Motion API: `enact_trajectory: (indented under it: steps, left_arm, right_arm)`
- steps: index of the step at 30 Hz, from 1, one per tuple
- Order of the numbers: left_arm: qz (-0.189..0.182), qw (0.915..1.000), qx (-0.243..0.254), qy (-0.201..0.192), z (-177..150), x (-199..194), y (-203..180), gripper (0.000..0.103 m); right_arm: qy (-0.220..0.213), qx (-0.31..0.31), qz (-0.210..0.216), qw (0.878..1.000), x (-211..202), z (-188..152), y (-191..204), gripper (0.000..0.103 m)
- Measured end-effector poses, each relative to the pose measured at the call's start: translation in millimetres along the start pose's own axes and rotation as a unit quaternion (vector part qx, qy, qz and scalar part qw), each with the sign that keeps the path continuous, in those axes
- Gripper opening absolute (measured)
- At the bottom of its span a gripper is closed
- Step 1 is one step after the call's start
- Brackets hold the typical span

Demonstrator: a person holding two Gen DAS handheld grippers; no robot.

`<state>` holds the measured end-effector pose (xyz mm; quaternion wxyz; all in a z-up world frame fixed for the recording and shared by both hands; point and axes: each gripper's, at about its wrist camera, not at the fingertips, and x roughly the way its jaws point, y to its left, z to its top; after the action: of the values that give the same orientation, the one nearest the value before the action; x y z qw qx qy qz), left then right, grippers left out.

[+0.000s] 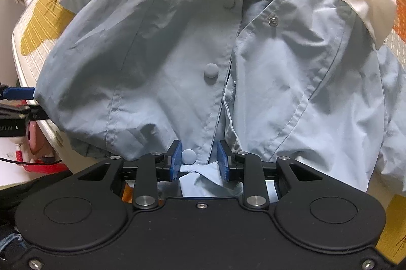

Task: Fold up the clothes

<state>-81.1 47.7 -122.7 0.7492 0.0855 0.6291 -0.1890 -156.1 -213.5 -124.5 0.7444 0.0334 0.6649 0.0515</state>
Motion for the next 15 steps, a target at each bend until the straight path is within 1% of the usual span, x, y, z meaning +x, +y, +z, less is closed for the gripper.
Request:
enact_trajectory:
  steps: [4,8,11,15]
  left_arm:
    - [-0.006,0.9989,0.047,-0.007,-0.6,-15.6,-8.7,0.068]
    - [-0.033,0.9956,0.085,-0.023,2.2,-37.8,-18.1,0.068]
    - [-0.046,0.9924,0.104,-0.048,12.4,-51.4,-28.6,0.069]
    - [-0.071,0.988,0.111,-0.08,24.7,-65.9,-39.5,0.069]
  right_arm:
    - [-0.026,0.009,0.012,1.0,-18.6,-0.5,-2.9,0.027]
    - [-0.065,0.016,0.024,0.997,-41.9,7.7,-3.5,0.027]
    - [-0.095,0.012,0.03,0.995,-57.5,24.1,-1.1,0.027]
    - [-0.125,0.003,0.037,0.992,-75.3,36.9,4.1,0.027]
